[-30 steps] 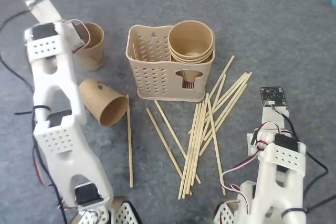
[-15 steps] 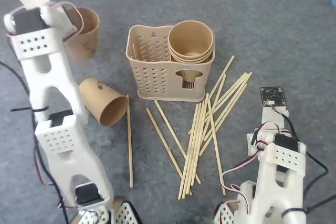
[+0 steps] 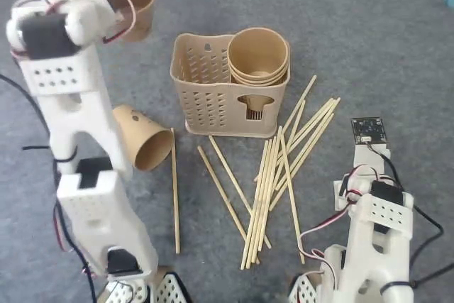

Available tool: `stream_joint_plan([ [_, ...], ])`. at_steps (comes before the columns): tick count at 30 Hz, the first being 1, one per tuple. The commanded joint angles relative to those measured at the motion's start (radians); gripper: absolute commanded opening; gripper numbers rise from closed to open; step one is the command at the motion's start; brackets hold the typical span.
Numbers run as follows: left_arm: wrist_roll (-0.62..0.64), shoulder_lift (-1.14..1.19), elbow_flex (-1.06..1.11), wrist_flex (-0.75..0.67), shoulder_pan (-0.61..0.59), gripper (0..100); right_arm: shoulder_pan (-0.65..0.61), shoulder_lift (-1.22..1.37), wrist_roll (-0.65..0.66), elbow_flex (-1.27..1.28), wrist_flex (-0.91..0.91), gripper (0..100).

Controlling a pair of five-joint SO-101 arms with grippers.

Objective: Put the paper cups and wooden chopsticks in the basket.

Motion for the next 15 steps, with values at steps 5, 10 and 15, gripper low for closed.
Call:
stream_joint_plan([
  [5,0.011,-0.385,0.223,0.031,0.163,1,-0.005,-0.031,0.014,-0.006,-0.007,0.8],
  [10,0.011,-0.539,0.277,0.029,0.281,1,-0.007,-0.031,0.015,-0.006,-0.007,0.8],
  [15,0.011,-0.617,0.278,0.014,0.436,1,-0.007,-0.031,0.015,-0.006,-0.004,0.8],
])
